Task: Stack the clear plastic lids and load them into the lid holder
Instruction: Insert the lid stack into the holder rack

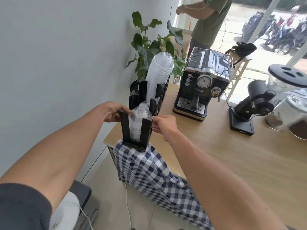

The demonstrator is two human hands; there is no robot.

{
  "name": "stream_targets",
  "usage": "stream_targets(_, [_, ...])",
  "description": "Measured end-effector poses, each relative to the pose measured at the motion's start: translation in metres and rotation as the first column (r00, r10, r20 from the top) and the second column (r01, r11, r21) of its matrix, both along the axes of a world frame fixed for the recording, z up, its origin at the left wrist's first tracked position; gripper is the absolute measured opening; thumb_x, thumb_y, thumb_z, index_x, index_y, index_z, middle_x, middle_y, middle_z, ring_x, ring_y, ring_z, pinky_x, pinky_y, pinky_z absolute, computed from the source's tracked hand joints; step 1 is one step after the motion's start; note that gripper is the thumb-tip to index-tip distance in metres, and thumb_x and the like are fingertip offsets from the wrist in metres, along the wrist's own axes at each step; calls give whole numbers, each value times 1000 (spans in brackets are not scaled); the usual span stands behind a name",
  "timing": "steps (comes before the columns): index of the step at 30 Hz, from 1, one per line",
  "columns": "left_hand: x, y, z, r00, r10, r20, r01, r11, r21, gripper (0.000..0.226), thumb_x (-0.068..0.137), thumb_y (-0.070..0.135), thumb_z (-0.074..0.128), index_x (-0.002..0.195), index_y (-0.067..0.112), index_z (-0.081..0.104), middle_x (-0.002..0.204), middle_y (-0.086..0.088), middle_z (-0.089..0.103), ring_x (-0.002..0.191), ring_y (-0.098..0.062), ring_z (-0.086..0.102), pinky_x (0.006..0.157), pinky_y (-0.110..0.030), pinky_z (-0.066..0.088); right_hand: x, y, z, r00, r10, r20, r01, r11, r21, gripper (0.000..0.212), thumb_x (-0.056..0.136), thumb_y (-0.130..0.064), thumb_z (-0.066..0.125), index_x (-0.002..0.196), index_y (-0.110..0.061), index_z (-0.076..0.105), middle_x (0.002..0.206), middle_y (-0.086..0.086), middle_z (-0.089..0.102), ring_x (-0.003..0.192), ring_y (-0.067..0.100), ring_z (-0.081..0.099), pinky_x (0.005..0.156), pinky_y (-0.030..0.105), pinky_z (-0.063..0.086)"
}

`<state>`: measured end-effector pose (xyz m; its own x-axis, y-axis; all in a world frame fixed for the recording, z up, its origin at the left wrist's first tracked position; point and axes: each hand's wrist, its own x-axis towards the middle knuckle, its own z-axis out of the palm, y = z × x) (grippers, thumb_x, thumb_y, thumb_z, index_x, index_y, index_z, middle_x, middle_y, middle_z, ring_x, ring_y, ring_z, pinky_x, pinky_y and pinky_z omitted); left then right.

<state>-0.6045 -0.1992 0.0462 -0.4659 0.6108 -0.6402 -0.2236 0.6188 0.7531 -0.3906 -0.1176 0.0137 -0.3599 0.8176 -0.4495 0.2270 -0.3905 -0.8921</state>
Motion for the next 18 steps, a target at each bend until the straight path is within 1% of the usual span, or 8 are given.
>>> stream_targets(3, [-3,2,-14,1000,16,-1,-16,1000,14,2,73,0,81,72,0,79,101,-21,62,87,-30,55,54,-29,62,-5,0,-9,1000,-4,23,3,1000,6,7,86,2,70,82,-4,69,78,16,64,72,26,59,72,35,53])
stream_targets(5, [-2,2,-21,1000,26,-14,-25,999,19,4,79,0,79,75,-2,77,93,-21,67,86,-32,60,66,-34,62,-7,0,-16,999,-11,46,11,1000,4,6,85,0,73,81,-4,71,76,15,65,70,26,59,69,35,53])
stream_targets(8, [-1,0,-31,998,46,-34,-45,999,15,12,79,1,80,90,-2,75,78,-12,75,79,-29,70,71,-36,58,-10,2,-27,995,-22,93,20,1000,21,9,84,-8,79,81,0,76,79,12,76,69,22,67,65,30,59])
stream_targets(10, [0,-3,-35,998,59,-29,-59,998,2,16,79,2,81,92,1,73,77,-9,75,76,-26,71,74,-35,59,-12,3,-30,993,-23,114,20,999,29,12,85,-14,81,86,-2,78,86,13,81,74,20,74,67,30,62])
stream_targets(12, [1,-5,-37,997,76,-28,-76,997,3,14,78,2,81,90,3,72,77,-9,74,73,-24,70,69,-33,58,-13,3,-31,992,-21,126,17,999,34,14,84,-15,81,88,-2,78,88,14,81,78,21,77,68,32,63])
stream_targets(14, [2,-6,-32,997,73,-36,-73,997,12,14,77,2,78,89,6,72,84,-10,74,73,-24,71,66,-32,58,-12,2,-24,990,-20,140,13,999,50,20,83,-16,78,90,2,77,89,15,81,77,22,77,64,32,61])
stream_targets(16, [2,-5,-22,994,88,-70,-87,996,21,15,74,6,73,89,8,72,92,-11,74,76,-26,73,67,-32,59,-10,1,-12,990,-18,139,6,996,85,20,80,-21,72,85,-1,74,83,14,80,69,22,72,59,30,54])
stream_targets(18, [4,-4,-5,978,138,-155,-132,990,48,17,73,7,69,90,7,69,90,-10,73,78,-26,73,67,-31,59,-6,0,4,991,-11,133,-8,990,143,17,77,-25,65,79,-9,72,71,8,73,65,19,64,59,30,49])
